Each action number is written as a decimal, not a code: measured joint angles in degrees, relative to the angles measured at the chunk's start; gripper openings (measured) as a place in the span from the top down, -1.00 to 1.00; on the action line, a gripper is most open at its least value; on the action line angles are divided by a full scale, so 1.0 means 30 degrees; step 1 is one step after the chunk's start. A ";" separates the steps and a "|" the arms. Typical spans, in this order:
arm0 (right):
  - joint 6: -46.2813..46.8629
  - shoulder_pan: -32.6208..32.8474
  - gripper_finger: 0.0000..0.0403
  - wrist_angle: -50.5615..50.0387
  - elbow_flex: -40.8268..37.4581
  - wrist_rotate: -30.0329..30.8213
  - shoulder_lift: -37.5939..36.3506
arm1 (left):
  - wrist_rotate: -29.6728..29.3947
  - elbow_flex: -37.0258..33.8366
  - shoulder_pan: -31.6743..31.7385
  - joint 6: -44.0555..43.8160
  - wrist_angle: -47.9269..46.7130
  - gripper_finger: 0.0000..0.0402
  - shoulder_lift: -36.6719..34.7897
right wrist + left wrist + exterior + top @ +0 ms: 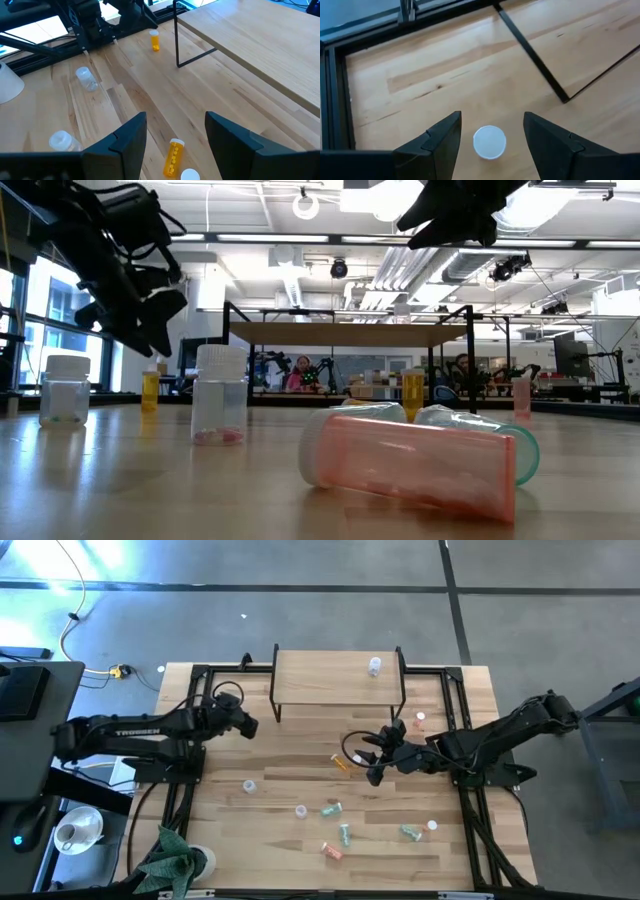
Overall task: Pick and place medicine bottles onto shelf by color
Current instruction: Put the orange pill bottle on the shelf
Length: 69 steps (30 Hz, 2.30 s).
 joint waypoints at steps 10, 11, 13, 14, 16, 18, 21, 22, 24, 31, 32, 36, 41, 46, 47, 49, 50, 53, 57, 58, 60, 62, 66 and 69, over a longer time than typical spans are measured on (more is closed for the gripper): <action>0.0000 0.0000 0.04 -0.0015 0.0000 0.0000 0.0000 | 0.0073 -0.0007 0.0000 -0.0623 0.0007 -0.02 0.1544; 0.0000 0.0000 0.04 -0.0015 0.0000 0.0000 0.0000 | 0.0080 -0.0007 -0.0002 -0.0643 0.0007 -0.02 0.1702; 0.0000 0.0000 0.04 -0.0015 0.0000 0.0000 0.0000 | 0.0080 -0.0007 -0.0007 -0.0695 0.0015 -0.02 0.1957; 0.0000 0.0000 0.04 -0.0015 0.0000 0.0000 0.0000 | 0.0080 -0.0007 -0.0007 -0.0799 0.0015 -0.02 0.2091; 0.0000 0.0000 0.04 -0.0015 0.0000 0.0000 0.0003 | 0.0080 -0.0015 -0.0007 -0.0998 0.0029 -0.02 0.2379; 0.0000 0.0000 0.04 -0.0016 0.0000 0.0000 0.0007 | 0.0080 -0.0015 -0.0007 -0.1112 0.0036 -0.02 0.2630; 0.0000 0.0007 0.04 -0.0022 0.0000 0.0000 0.0007 | 0.0083 -0.0015 -0.0007 -0.1123 0.0044 -0.02 0.3060; 0.0000 0.0000 0.04 -0.0022 0.0000 0.0000 0.0007 | 0.0082 -0.0015 -0.0007 -0.1119 0.0050 -0.02 0.3203; 0.0000 0.0003 0.04 -0.0021 0.0000 0.0000 0.0007 | 0.0087 -0.0015 -0.0007 -0.1116 0.0061 -0.01 0.3450; -0.0010 0.0000 0.04 -0.0022 0.0000 0.0000 0.0007 | 0.0087 -0.0018 -0.0007 -0.1100 0.0157 0.07 0.3841; -0.0015 0.0000 0.04 -0.0022 0.0000 0.0000 0.0007 | 0.0087 -0.0017 -0.0007 -0.1015 0.0163 0.10 0.3841; -0.0022 0.0005 0.04 -0.0022 0.0000 0.0000 0.0007 | 0.0095 -0.0015 -0.0015 -0.0784 0.0168 0.22 0.3841; -0.0045 0.0003 0.04 -0.0022 0.0000 0.0000 0.0007 | 0.0155 -0.0015 -0.0015 -0.0347 0.0176 0.38 0.3841; -0.0058 0.0007 0.04 -0.0022 0.0000 0.0000 0.0007 | 0.0220 -0.0015 -0.0015 -0.0242 0.0185 0.46 0.3841; -0.0058 0.0006 0.04 -0.0022 0.0000 0.0000 0.0007 | 0.0245 -0.0015 -0.0015 -0.0235 0.0189 0.47 0.3833; -0.0058 0.0003 0.04 -0.0029 0.0000 0.0000 0.0007 | 0.0362 -0.0015 -0.0007 -0.0039 0.0204 0.47 0.3833; -0.0058 0.0000 0.04 -0.0032 0.0000 0.0000 0.0007 | 0.0372 -0.0015 -0.0007 0.0127 0.0218 0.46 0.3833; -0.0058 0.0004 0.04 -0.0090 0.0000 0.0000 0.0007 | 0.0505 0.0014 0.0052 0.0798 0.0146 0.45 0.3674; -0.0058 0.0006 0.04 -0.0179 0.0000 0.0000 0.0007 | 0.1092 0.0929 0.0600 0.1821 -0.0049 0.46 0.3214; -0.0058 0.0002 0.04 -0.0182 0.0000 0.0000 0.0007 | 0.1180 0.1326 0.0782 0.2166 -0.0172 0.46 0.3085; -0.0058 0.0007 0.04 -0.0189 0.0000 0.0000 0.0007 | 0.1234 0.2310 0.1176 0.2979 -0.0652 0.46 0.2924; -0.0058 0.0001 0.04 -0.0189 0.0000 0.0000 0.0007 | 0.1209 0.3503 0.1578 0.3720 -0.1328 0.46 0.2857; -0.0058 0.0002 0.04 -0.0189 0.0000 0.0000 0.0007 | 0.0499 0.6217 0.2439 0.4508 -0.3588 0.46 0.2842; -0.0054 0.0003 0.04 -0.0230 0.0000 0.0000 0.0007 | 0.0283 0.8188 0.3014 0.5264 -0.4233 0.46 0.2842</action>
